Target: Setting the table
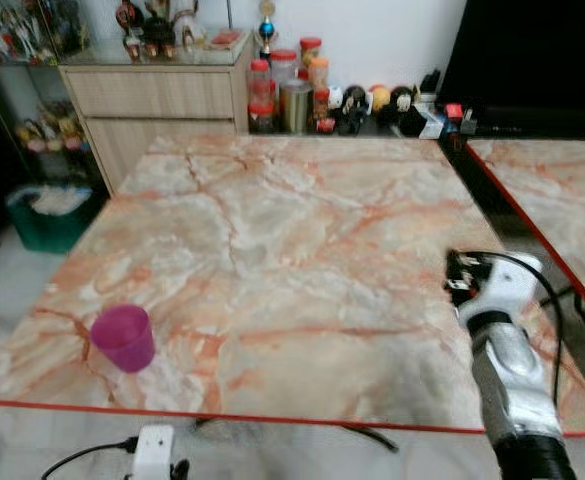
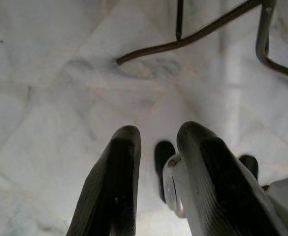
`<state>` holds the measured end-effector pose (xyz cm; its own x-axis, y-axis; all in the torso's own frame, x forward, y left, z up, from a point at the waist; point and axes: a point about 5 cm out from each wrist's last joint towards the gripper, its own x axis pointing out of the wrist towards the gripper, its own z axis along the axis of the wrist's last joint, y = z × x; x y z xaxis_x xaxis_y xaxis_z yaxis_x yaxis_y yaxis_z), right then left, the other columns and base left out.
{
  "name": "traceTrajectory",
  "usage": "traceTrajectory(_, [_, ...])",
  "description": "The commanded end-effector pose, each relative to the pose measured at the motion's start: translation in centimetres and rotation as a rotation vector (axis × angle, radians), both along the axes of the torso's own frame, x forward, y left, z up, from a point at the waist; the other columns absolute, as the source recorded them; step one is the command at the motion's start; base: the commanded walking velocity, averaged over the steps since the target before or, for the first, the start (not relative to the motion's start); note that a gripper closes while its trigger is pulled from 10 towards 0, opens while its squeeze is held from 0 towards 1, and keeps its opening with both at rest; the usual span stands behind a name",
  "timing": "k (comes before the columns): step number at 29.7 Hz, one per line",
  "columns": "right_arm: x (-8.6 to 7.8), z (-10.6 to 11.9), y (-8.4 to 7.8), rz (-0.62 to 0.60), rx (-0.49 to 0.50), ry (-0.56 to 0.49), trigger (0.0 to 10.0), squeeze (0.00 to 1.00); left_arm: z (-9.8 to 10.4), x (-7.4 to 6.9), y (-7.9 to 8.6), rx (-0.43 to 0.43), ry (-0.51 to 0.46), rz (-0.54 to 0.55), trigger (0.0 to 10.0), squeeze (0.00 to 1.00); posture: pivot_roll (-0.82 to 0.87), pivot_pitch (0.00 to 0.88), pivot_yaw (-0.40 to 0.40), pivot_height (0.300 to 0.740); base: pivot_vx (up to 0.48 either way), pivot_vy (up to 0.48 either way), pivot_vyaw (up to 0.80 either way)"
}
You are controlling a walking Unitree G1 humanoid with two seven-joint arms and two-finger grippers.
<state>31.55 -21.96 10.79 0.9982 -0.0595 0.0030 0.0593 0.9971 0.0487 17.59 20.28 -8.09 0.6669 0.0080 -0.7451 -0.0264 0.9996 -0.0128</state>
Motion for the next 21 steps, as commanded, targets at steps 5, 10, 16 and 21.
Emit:
traceTrajectory(5, [-0.7,-0.1,-0.9,-0.029,-0.010,0.012,10.0,0.00,-0.2,-0.2,-0.6,-0.017,0.020,-0.012,10.0,0.00,0.02,0.000,-0.002,0.736,0.000,0.000,0.00])
traceTrajectory(10, [-2.2,-0.9,-1.9,-0.048,-0.048,0.057,10.0,0.00,-0.2,-0.2,-0.6,-0.019,0.025,-0.022,10.0,0.00,0.02,0.000,-0.002,0.736,0.000,0.000,0.00])
traceTrajectory(16, [-3.0,-1.1,-2.8,-0.068,-0.055,0.074,10.0,0.00,-0.2,-0.2,-0.5,-0.011,0.032,-0.041,10.0,0.00,0.01,0.000,0.003,0.736,0.000,0.000,0.00])
traceTrajectory(21, [-2.9,-1.0,-2.4,-0.060,-0.053,0.079,10.0,0.00,-0.2,-0.2,-0.5,-0.005,0.035,-0.052,10.0,0.00,0.01,0.000,0.004,0.736,0.000,-0.296,0.00])
